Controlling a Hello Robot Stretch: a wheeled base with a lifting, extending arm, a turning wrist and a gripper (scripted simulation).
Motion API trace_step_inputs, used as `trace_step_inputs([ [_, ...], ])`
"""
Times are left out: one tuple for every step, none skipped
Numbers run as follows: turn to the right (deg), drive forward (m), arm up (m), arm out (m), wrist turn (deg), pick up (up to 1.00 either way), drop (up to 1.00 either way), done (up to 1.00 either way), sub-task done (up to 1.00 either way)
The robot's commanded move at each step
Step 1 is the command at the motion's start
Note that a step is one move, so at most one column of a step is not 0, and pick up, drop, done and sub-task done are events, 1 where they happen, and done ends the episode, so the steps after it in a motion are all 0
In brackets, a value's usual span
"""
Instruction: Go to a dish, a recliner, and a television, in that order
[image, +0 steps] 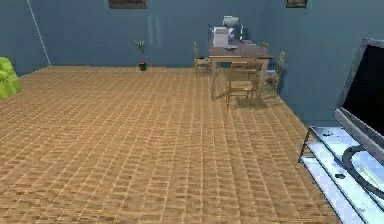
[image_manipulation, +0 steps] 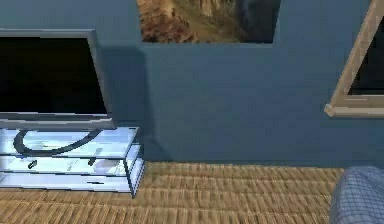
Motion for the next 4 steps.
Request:
trace_step_inputs([
  [0.0, 1.00, 0.00, 0.00, 0.0, 0.00, 0.00, 0.00, 0.00],
  [-3.0, 0.00, 0.00, 0.00, 0.0, 0.00, 0.00, 0.00, 0.00],
  [0.0, 1.00, 0.00, 0.00, 0.0, 0.00, 0.00, 0.00, 0.00],
  [0.0, 0.80, 0.00, 0.00, 0.0, 0.00, 0.00, 0.00, 0.00],
])
